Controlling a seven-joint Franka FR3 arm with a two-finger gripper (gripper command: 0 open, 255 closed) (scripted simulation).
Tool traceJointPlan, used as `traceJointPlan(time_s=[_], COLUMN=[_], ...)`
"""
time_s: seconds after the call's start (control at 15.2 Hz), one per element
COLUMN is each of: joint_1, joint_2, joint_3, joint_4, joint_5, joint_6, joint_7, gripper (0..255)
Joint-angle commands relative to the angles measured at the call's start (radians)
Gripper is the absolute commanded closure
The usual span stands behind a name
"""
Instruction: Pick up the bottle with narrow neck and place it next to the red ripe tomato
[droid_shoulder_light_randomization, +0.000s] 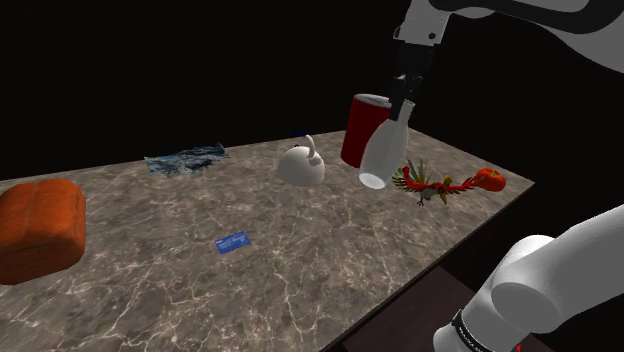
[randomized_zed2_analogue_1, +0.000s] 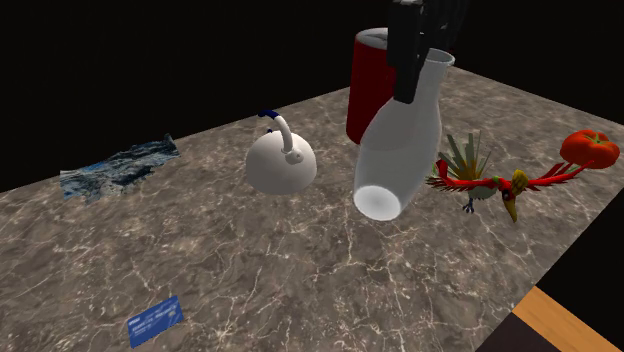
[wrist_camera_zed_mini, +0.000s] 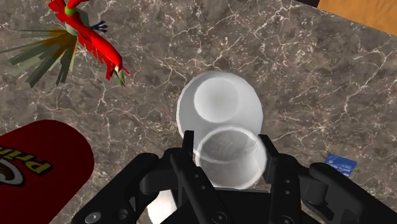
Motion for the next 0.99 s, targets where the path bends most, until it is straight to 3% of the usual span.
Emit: traceJointPlan(time_s=[0.0,0.92], joint_1=[-0.015,-0.114], joint_2=[-0.025,-0.066], joint_3=[-0.032,-0.285], joint_4=[-0.017,-0.029], joint_5=[-0.014,-0.132], joint_6=[-0.007,-0.012], joint_7=[-0.048,-0.401], gripper=[255,255])
